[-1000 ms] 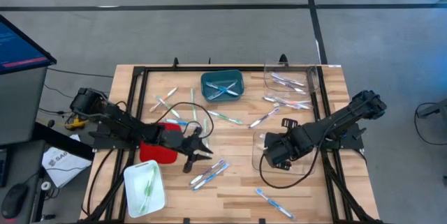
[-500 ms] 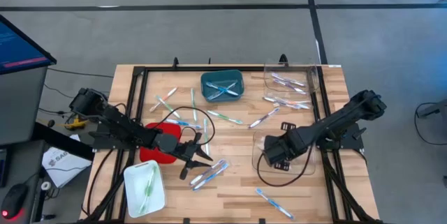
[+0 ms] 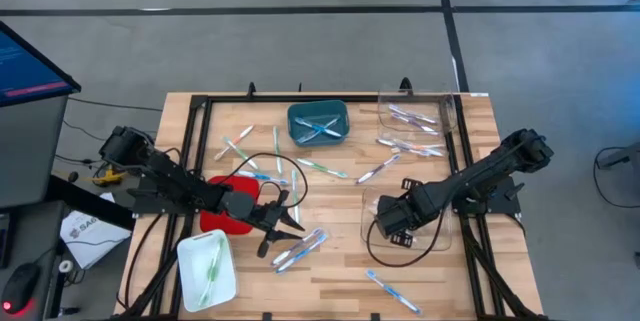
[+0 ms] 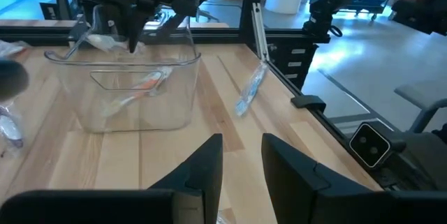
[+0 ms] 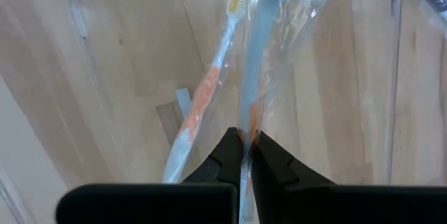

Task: Pick & Place Toothbrushes
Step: Put the orange toothbrush into the bottom transparent bin

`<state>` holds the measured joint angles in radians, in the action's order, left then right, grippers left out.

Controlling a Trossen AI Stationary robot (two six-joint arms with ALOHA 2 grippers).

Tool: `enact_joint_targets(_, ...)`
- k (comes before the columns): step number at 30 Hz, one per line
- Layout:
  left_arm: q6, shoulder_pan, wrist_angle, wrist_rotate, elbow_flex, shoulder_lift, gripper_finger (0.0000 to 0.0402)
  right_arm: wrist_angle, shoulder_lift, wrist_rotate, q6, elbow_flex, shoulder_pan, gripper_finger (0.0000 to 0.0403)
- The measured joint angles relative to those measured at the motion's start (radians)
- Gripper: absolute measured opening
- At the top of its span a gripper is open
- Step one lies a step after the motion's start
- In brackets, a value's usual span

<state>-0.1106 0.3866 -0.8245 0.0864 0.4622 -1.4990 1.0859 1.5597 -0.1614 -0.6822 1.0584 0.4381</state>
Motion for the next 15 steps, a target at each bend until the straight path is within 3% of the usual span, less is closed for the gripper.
enact_joint_targets(7, -0.002, 0.000, 0.001, 0.000, 0.000, 0.000, 0.0094, 0.043, 0.057, -0.020, 0.010, 0.000, 0.012, 0.0005)
enact_joint_targets(15, -0.002, 0.003, 0.001, -0.001, 0.000, 0.000, 0.0094, 0.012, 0.247, -0.021, 0.048, 0.001, 0.012, 0.0005)
